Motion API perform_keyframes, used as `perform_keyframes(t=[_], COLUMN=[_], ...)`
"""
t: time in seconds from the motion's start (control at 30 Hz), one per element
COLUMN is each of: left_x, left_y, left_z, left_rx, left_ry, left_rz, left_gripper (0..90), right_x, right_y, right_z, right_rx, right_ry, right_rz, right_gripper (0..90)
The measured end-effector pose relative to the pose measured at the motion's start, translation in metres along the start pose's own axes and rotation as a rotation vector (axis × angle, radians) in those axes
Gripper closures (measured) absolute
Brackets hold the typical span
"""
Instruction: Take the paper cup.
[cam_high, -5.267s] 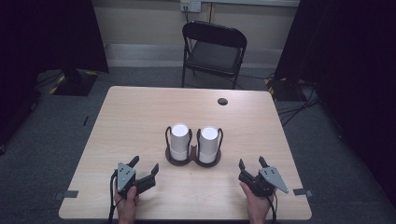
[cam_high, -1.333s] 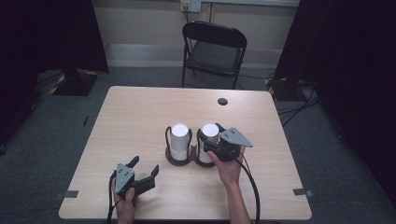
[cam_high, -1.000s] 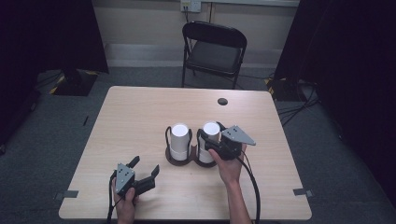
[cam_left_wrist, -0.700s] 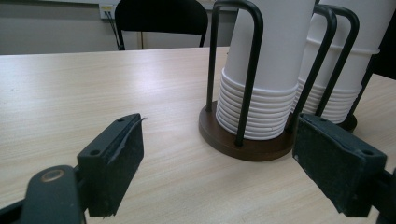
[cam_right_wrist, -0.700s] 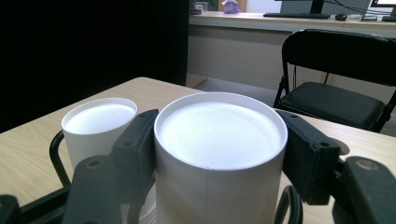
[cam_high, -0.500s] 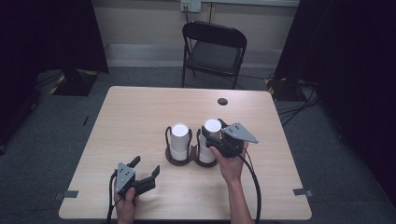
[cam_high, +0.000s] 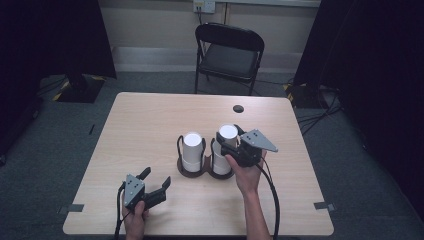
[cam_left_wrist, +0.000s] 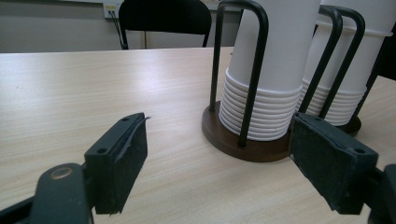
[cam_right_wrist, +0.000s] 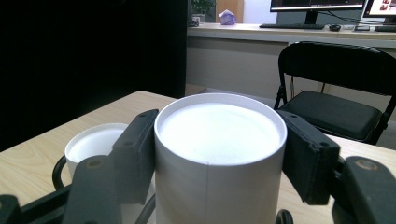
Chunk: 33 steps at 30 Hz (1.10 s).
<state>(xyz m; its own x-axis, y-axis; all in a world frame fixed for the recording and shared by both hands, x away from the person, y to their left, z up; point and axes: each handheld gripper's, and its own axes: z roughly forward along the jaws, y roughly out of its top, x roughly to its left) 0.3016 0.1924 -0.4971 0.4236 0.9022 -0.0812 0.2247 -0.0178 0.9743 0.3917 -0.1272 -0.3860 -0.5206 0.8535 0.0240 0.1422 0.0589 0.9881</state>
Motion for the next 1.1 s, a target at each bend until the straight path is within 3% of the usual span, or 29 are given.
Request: perform_keyframes(t=[0.53, 1.1], left_x=[0.000, 0.000], left_y=[0.000, 0.000], left_z=[-0.001, 0.000], left_rx=[-0.004, -0.003], left_ry=[0.002, 0.016], left_rz=[0.003, -0.001], left_gripper=[19.4, 19.3], right_x=[0.000, -0.004], right_y=[0.008, 0.013], right_z=[-0.004, -0.010], right_rx=[-0.022, -0.059], right_ry=[-0.008, 0.005], right_rz=[0.011, 0.072], right_gripper=[34.4, 34.4])
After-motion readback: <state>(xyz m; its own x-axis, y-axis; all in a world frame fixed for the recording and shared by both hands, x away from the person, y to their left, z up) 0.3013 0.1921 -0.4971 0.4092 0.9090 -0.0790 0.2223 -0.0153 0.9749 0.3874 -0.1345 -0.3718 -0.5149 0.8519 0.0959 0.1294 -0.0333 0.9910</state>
